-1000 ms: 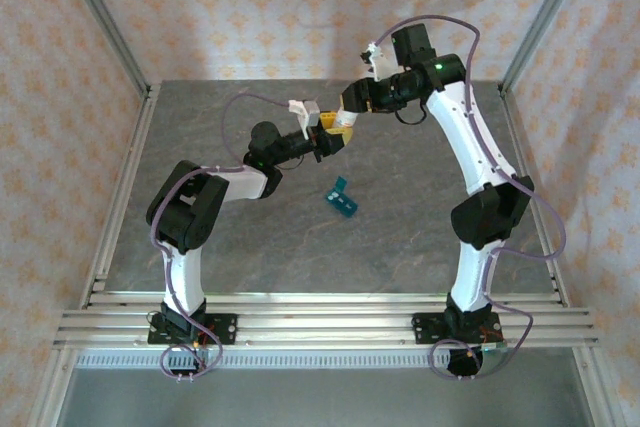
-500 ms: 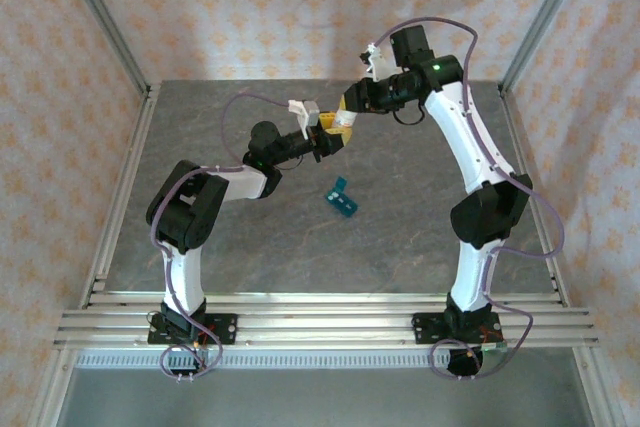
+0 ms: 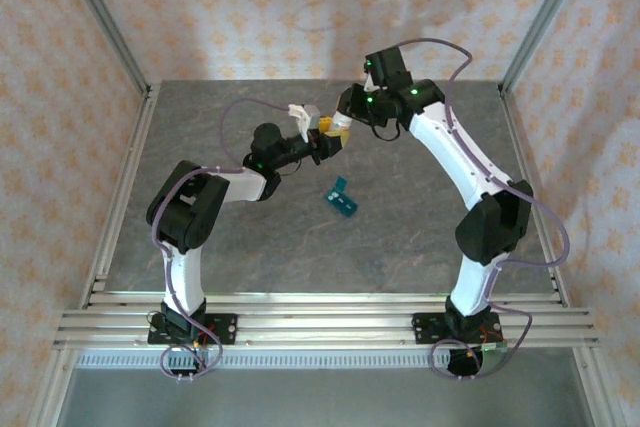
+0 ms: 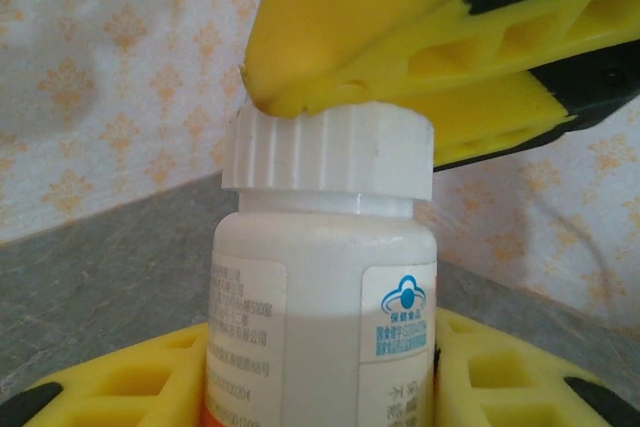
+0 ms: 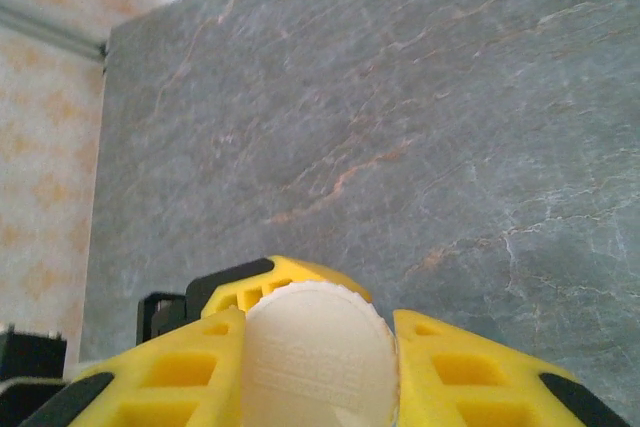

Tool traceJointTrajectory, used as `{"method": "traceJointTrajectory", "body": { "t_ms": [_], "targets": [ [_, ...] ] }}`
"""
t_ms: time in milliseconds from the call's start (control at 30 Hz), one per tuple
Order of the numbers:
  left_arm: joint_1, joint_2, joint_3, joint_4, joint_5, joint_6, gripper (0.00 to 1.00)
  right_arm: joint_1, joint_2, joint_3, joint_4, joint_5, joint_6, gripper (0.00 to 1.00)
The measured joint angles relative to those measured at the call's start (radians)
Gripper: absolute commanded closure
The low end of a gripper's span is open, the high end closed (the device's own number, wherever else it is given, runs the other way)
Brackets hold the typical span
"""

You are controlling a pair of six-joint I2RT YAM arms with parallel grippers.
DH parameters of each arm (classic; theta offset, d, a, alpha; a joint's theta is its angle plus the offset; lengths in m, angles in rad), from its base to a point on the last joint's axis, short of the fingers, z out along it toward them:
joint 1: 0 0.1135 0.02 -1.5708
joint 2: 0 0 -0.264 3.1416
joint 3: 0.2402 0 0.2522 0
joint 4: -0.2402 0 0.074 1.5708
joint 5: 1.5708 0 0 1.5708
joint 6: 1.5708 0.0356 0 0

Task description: Sort the pills into containers

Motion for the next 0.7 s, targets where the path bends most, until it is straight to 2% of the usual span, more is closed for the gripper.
{"method": "traceJointTrajectory", "body": {
  "t_ms": [200, 367, 433, 700],
  "targets": [
    [0.0, 0.0, 0.0, 0.001, -0.017, 0.007, 1.0, 0.022, -0.007, -0.013, 0.026, 0.074, 0.082, 0.63],
    [-0.008, -0.002, 0.0, 0.035, -0.027, 0.015, 1.0, 0.024, 0.02, 0.082, -0.055, 0.076, 0.069, 0.46],
    [-0.009, -0.01, 0.0, 0.055, -0.027, 0.018, 1.0, 0.02, 0.026, 0.123, -0.082, 0.064, 0.055, 0.39],
    [-0.015, -0.028, 0.005, 0.092, -0.022, 0.022, 1.0, -0.069, -0.001, 0.164, -0.098, -0.066, -0.073, 0.29]
  ]
}}
